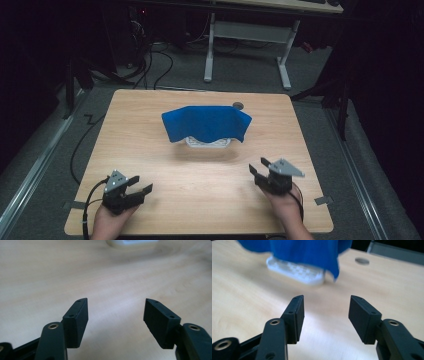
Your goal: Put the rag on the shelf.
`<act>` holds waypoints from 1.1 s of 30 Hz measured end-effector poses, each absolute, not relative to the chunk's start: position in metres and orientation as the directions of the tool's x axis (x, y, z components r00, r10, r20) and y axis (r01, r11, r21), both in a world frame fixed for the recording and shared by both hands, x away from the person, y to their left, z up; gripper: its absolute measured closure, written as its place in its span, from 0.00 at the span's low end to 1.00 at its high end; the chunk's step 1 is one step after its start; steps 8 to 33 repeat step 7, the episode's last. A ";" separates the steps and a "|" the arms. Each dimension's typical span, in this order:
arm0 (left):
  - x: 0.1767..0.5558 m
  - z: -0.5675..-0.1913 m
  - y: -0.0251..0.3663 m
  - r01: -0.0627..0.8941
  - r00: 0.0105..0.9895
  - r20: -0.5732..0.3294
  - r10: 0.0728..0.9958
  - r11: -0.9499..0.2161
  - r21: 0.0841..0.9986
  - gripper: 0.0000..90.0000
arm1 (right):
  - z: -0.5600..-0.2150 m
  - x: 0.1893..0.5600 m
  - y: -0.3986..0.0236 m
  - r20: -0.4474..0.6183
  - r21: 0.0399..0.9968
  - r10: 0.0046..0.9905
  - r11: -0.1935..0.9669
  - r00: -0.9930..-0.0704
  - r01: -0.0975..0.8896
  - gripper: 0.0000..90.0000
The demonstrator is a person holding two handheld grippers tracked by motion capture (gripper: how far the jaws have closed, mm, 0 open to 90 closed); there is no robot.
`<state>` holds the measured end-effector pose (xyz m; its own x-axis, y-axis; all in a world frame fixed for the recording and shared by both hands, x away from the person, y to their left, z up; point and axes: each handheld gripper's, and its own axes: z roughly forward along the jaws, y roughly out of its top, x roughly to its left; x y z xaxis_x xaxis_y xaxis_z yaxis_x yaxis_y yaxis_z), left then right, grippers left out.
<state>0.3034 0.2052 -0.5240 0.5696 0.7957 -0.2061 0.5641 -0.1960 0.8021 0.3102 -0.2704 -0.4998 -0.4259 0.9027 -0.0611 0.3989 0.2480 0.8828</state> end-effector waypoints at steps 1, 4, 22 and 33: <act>0.295 -0.527 0.204 0.580 0.576 -0.227 0.785 -0.197 0.791 0.41 | -0.511 0.300 -0.269 -0.093 0.838 0.896 0.306 -0.434 0.451 0.52; 0.291 -0.529 0.201 0.577 0.585 -0.198 0.787 -0.232 0.783 0.41 | -0.511 0.296 -0.272 -0.102 0.853 0.899 0.299 -0.425 0.428 0.52; 0.294 -0.528 0.201 0.575 0.582 -0.191 0.790 -0.234 0.784 0.41 | -0.512 0.300 -0.275 -0.048 0.854 0.913 0.248 -0.405 0.458 0.50; 0.294 -0.528 0.201 0.575 0.582 -0.191 0.790 -0.234 0.784 0.41 | -0.512 0.300 -0.275 -0.048 0.854 0.913 0.248 -0.405 0.458 0.50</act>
